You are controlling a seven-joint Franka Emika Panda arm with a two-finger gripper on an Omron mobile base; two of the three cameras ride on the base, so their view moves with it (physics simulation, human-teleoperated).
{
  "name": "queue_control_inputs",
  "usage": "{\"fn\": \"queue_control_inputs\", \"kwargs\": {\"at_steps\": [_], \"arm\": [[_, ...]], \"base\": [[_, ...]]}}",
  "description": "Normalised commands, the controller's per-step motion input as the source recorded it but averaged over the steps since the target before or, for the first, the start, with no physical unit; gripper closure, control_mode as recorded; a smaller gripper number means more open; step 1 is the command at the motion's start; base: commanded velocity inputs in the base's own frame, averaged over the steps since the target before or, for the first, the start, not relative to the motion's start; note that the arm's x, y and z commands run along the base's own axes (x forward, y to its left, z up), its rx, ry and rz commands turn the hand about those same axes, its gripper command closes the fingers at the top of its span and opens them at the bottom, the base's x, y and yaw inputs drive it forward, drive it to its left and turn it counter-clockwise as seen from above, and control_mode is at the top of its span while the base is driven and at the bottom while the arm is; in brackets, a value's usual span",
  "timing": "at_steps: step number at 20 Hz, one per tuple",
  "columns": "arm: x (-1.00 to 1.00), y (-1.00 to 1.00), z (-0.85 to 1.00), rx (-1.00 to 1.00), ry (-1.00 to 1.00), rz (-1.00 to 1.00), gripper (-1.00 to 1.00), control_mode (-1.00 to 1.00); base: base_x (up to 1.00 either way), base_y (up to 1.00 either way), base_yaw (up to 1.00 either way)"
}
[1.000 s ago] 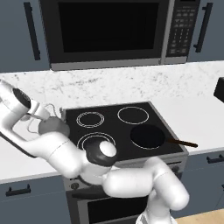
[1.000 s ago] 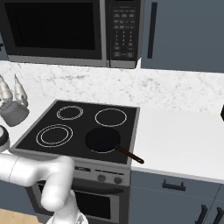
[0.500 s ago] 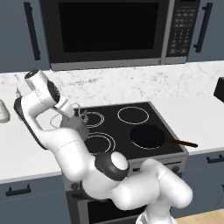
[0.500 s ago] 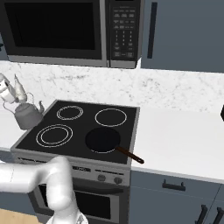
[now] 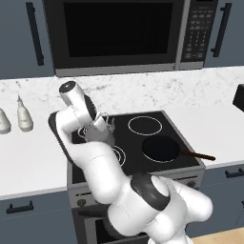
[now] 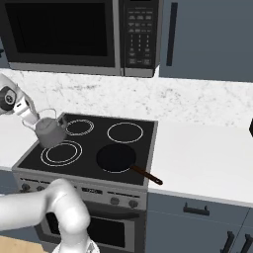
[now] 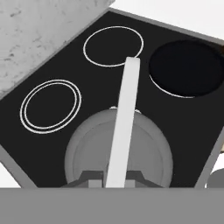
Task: Pick the kettle from the counter and place it on a stove burner. Then turn the burner on.
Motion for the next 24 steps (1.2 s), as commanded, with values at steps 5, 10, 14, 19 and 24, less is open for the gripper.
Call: {"fn": "queue_control_inputs", "kwargs": {"at_steps": [5,10,14,19,24], "arm": [[0.0,-0.19,-0.35,0.01,-0.22,0.0,1.0,-1.0],[0.17,-0.17,-0.24,0.0,0.08,-0.01,1.0,-1.0],[0.31,-0.01,-0.14,0.05,0.3,-0.03,1.0,-1.0],[0.15,0.0,-0.07,0.03,0.19,0.0,1.0,-1.0],[0.05,0.07,-0.14,0.04,0.05,0.0,1.0,-1.0]], "base": [[0.0,0.0,0.0],[0.0,0.0,0.0],[0.0,0.0,0.0],[0.0,0.0,0.0],[0.0,0.0,0.0]]}}
